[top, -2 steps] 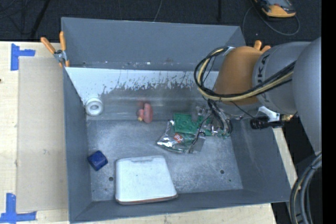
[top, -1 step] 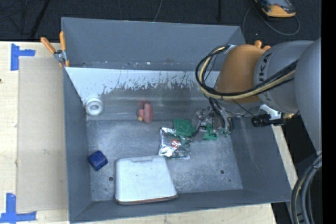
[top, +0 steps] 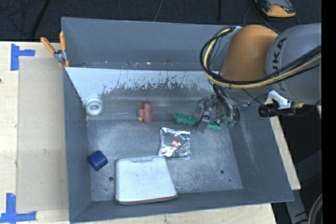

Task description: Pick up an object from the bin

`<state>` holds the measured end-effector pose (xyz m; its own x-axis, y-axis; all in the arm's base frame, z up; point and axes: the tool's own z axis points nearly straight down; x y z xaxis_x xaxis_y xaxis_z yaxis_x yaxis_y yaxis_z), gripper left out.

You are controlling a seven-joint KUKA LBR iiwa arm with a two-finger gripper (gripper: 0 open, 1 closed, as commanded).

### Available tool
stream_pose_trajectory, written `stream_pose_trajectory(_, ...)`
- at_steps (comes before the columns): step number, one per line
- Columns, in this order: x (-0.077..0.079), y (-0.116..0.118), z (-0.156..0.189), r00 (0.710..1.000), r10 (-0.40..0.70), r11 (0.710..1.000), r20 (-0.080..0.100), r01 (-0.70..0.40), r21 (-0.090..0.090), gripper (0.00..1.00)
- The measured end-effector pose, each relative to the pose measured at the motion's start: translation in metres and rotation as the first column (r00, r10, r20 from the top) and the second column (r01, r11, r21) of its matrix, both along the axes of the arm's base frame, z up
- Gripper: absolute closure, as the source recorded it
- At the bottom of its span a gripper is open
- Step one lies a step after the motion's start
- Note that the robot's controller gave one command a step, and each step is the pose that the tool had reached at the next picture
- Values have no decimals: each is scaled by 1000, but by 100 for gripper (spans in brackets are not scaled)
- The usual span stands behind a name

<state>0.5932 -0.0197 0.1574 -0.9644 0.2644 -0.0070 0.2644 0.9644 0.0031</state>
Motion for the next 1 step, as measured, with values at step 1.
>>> stream_pose_trajectory(1, 21, 0, 156, 1000, 22, 1000, 3, -22, -1, 100)
